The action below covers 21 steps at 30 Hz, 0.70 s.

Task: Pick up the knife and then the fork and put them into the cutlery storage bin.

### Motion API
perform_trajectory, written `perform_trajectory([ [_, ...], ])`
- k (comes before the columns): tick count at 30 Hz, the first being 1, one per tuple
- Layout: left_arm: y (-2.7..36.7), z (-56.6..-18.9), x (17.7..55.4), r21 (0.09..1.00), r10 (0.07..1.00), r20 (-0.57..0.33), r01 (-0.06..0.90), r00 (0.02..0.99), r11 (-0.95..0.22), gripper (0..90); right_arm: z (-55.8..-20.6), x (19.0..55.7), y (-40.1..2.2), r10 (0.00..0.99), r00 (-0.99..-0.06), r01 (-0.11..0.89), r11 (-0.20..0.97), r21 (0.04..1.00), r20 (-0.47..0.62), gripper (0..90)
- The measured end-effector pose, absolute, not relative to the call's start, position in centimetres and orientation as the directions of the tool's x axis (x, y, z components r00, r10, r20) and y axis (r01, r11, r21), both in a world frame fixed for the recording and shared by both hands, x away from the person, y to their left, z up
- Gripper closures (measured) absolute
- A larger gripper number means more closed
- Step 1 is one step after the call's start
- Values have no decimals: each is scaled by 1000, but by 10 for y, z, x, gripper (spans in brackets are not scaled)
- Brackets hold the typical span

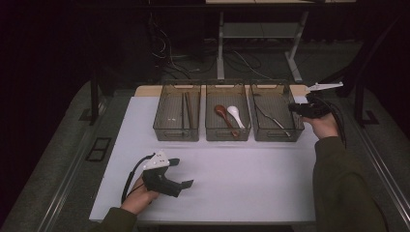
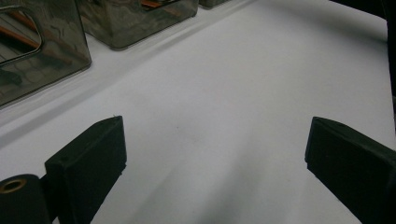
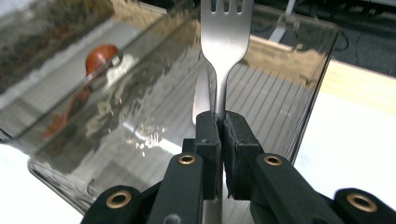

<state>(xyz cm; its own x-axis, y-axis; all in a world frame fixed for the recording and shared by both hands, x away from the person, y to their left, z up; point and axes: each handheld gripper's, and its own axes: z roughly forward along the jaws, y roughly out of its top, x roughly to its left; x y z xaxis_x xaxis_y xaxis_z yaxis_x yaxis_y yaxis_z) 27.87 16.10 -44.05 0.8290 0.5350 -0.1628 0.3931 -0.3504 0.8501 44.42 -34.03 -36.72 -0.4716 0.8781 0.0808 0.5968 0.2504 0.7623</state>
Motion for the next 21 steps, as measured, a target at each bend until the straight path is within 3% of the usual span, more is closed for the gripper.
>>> perform_trajectory([
  [9, 161, -441, 279, 849, 534, -164, 394, 829, -351, 45, -375, 456, -330, 860, -510, 647, 360, 672, 31, 844],
  [21, 161, -441, 279, 849, 530, -164, 393, 832, -354, 45, -385, 469, -322, 857, -515, 693, 397, 602, 28, 842],
])
